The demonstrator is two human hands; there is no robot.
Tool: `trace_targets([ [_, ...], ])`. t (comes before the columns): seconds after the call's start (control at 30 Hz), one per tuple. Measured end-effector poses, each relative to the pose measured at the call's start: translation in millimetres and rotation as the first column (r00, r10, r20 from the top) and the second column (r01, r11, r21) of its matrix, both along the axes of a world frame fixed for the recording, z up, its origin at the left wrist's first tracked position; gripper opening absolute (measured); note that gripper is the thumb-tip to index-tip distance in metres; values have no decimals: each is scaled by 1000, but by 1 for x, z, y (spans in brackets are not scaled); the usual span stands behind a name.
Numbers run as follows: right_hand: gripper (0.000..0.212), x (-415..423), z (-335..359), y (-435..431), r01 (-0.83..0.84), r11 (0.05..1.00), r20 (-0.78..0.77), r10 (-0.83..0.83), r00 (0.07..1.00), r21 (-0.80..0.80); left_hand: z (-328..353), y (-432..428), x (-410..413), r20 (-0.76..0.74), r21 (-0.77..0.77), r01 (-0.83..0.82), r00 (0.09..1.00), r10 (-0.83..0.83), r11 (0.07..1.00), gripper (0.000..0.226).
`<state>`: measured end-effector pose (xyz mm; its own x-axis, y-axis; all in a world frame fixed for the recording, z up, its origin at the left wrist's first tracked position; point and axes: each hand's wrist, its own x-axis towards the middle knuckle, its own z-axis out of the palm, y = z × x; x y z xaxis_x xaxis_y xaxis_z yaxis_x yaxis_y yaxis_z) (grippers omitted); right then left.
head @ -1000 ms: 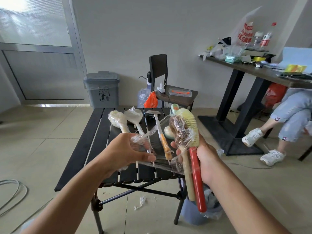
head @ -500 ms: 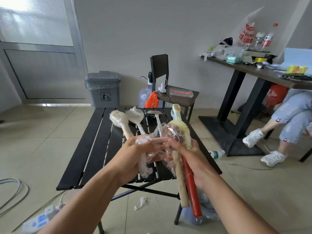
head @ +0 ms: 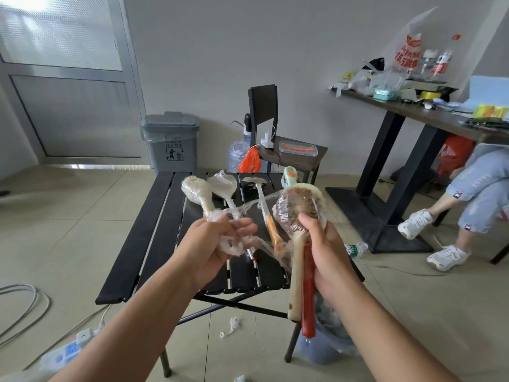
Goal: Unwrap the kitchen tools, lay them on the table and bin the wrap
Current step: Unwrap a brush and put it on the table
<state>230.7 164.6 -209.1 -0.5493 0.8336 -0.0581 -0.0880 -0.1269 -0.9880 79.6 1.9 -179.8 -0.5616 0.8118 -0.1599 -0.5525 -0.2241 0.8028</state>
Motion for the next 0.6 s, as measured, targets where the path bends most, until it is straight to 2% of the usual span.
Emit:
trace_targets([
  [0.07,44,2,4,4,3,999,-29,-4,1000,-47,1,0,-2,-69,-63,-106,992,101,992,21],
  [0.1,49,2,6,5,-8,998,-33,6,999,-63,1,1,-4,-117,-87,-154,983,144,984,23],
  [0.17,61,4,10,8,-26,997,-34,24,999,-71,2,-1,-5,-216,-113,-192,962,165,975,24],
  [0.23,53,6,14,11,-36,995,-50,31,998,-93,4,-3,-8,-285,-135,-205,945,160,969,25],
  [0.3,44,10,17,14,-77,986,-81,66,995,-145,6,-5,-11,-306,-148,-211,939,159,966,26],
  [0.43,49,14,20,14,-152,957,-152,116,981,-248,7,-8,-13,-357,-140,-277,910,212,951,32],
  [0.6,56,11,20,15,-157,939,-193,100,976,-307,2,-5,-14,-398,-172,-275,898,189,946,28],
])
